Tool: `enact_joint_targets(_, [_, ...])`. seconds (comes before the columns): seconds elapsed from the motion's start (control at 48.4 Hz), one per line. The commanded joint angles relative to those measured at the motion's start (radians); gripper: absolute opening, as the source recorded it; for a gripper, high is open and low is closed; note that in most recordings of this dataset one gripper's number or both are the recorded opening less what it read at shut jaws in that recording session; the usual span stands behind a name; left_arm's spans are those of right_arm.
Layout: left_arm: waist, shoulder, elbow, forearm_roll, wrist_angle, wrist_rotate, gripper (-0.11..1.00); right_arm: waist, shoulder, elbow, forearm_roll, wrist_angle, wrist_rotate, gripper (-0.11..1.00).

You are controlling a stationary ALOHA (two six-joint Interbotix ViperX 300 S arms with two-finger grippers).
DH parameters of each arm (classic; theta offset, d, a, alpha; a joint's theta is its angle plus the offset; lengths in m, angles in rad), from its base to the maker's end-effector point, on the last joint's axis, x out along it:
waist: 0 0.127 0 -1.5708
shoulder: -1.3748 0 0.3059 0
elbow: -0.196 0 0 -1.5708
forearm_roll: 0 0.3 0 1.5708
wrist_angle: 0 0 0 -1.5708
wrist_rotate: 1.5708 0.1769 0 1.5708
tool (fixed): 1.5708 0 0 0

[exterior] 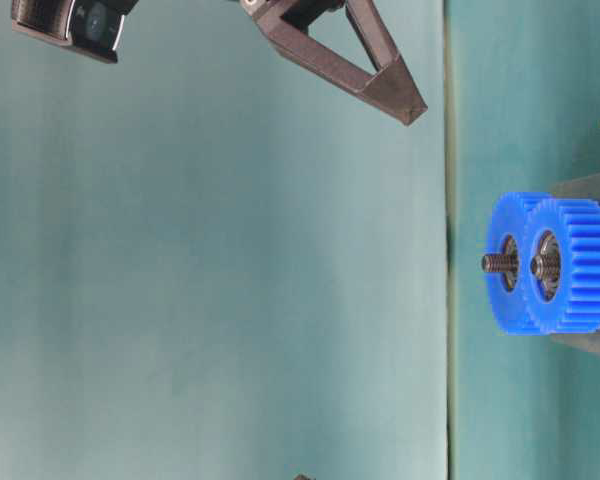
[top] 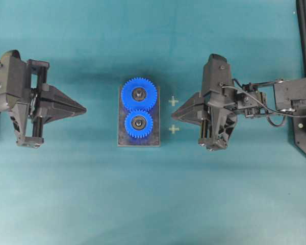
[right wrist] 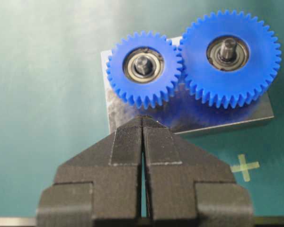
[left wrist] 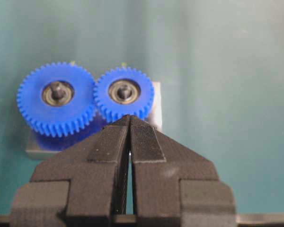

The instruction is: Fit the small gear onto the shaft.

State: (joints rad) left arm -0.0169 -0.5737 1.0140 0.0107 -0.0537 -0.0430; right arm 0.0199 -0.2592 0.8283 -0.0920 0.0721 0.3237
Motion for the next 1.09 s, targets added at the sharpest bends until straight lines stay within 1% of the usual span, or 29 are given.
enact_joint_targets(0.0, [0.0,-0.003,-0.011,0.003,-0.009,0.002,0.0,0.002,-0.011,-0.005,0.002,-0.012,-0.006,0.0])
enact_joint_targets(0.516, [0.0,-0.003,-0.011,0.003,-0.009,0.002,0.0,0.002,-0.009,0.0,0.003,-0.015,-0.006,0.0])
enact_joint_targets(0.867, [0.0,-0.003,-0.014,0.002,-0.009,0.0,0.0,0.002,-0.009,0.015,0.002,-0.072,-0.006,0.0])
enact_joint_targets(1.073, [0.0,-0.003,-0.014,0.002,-0.009,0.0,0.0,0.002,-0.009,0.023,0.002,-0.071,-0.006,0.0])
